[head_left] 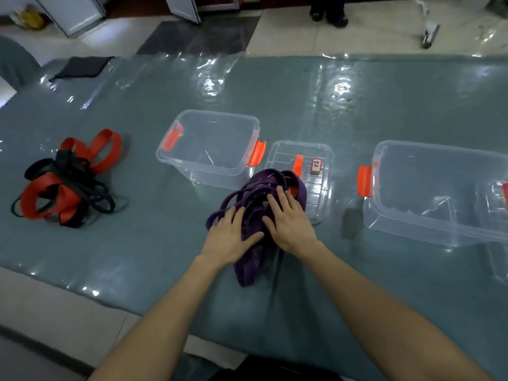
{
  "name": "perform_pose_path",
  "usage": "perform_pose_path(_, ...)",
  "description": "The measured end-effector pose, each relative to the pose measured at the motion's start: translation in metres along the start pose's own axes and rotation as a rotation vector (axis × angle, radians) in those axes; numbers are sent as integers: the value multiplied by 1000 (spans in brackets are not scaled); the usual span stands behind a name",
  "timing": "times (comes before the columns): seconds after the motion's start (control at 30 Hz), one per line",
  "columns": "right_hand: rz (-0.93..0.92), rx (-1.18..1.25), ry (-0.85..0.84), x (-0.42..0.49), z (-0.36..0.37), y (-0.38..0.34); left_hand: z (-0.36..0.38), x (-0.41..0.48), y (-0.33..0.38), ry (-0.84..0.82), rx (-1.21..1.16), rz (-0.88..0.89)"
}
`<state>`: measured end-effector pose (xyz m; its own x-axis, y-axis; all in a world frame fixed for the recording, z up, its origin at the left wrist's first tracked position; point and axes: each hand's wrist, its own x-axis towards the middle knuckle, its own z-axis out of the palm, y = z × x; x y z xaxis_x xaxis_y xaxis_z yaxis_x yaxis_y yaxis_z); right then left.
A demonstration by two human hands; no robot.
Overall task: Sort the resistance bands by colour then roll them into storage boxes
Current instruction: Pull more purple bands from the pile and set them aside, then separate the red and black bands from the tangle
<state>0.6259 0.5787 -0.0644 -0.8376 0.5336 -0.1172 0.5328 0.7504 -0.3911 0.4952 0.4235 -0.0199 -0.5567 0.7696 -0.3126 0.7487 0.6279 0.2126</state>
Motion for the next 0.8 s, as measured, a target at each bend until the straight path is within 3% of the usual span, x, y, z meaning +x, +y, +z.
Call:
perform_pose_path(0.1, 27, -112, 21, 1, -19, -14, -12, 4, -13, 68, 4, 84)
perform_pose_path(0.23, -87, -212, 302, -2, -34, -63, -33, 1, -65, 310, 69, 233)
perform_pose_path(0.3, -149, -207, 352, 4, -26, -100, -42, -4, -109, 365, 91, 243)
perform_pose_path(0.53, -257, -244, 197, 74, 70, -260, -59, -5, -320, 317, 158, 134)
perform_pose_path(0.67, -249, -178, 101, 120, 112, -361, -76, -15, -445, 232, 149, 30)
perform_pose_path(0.8, -177, -109, -64, 171, 131, -443, -95, -32, -535, 300, 93, -63)
